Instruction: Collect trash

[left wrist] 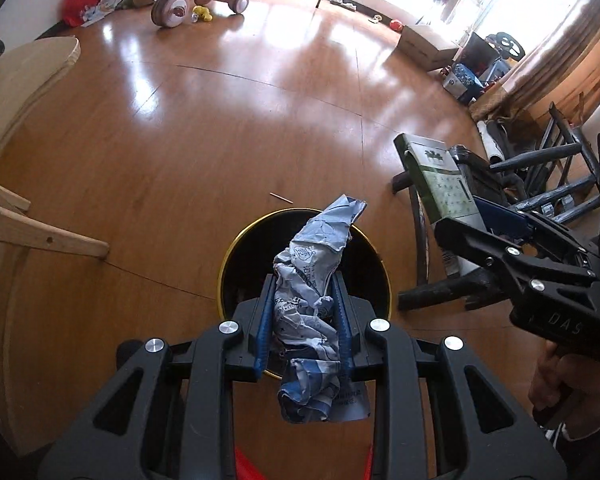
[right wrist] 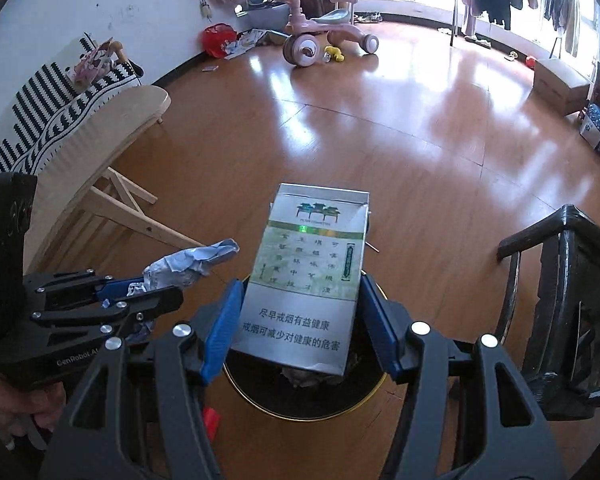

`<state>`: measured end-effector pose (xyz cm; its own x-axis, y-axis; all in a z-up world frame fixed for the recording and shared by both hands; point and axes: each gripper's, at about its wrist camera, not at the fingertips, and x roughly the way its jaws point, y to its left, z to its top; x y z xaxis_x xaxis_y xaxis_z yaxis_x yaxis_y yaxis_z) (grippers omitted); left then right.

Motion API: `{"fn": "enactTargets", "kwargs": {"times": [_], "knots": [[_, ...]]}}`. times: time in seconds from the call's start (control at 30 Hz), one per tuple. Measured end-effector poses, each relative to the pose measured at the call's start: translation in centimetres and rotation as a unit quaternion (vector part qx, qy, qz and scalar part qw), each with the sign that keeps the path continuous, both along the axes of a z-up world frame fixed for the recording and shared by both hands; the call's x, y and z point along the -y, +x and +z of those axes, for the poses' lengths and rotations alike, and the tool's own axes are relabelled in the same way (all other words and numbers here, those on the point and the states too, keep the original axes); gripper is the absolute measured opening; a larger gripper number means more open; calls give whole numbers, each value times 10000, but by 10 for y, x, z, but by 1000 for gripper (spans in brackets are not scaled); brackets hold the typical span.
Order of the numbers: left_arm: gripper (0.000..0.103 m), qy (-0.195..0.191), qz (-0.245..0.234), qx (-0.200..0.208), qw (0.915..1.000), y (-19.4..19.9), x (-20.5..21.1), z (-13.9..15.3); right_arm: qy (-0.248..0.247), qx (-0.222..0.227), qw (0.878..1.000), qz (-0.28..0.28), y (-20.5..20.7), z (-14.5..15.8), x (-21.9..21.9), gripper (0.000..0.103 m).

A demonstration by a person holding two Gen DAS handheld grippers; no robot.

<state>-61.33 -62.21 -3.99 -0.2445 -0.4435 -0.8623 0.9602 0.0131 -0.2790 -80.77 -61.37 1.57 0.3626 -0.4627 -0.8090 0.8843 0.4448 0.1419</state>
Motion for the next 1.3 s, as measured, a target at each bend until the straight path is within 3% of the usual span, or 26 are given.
{"fn": "enactTargets", "kwargs": {"times": [0.27,0.3,0.33,0.37,0.4,0.53,0.7,0.9,0.97,1.07,1.17,1.3], "knots": [[27,-22,3,-42,10000,-2,2,2,13,-23,10000,-15,1,0,4,60],[31,-19,-20,-59,10000,-3,2,2,21,-20,10000,-29,0,0,4,60],[49,-4,-32,-84,10000,-2,2,1,26,-6,10000,-51,-1,0,5,62],[65,3,-28,-110,9999,-1,2,1,16,11,9999,-109,-3,2,4,70],[90,-23,34,-75,10000,-1,1,2,-8,31,9999,-145,-5,3,4,78],[92,-71,104,0,9999,0,1,5,-69,68,9996,-252,-12,8,5,80],[92,-43,275,-68,9996,13,-6,13,-107,56,9998,-177,-4,14,7,90],[94,-444,961,-120,9943,79,-37,61,-507,188,9978,389,53,55,14,96],[94,-669,1369,-247,9880,119,-57,87,-706,302,9942,758,91,78,14,96],[95,-1085,2137,-305,9704,193,-102,130,-893,496,9844,1432,163,110,5,96],[96,-1436,2904,-23,9461,266,-166,164,-1073,624,9670,2224,247,133,-20,96],[96,-1457,3980,714,9029,361,-277,189,-1074,833,9345,3289,370,143,-58,96]]}}
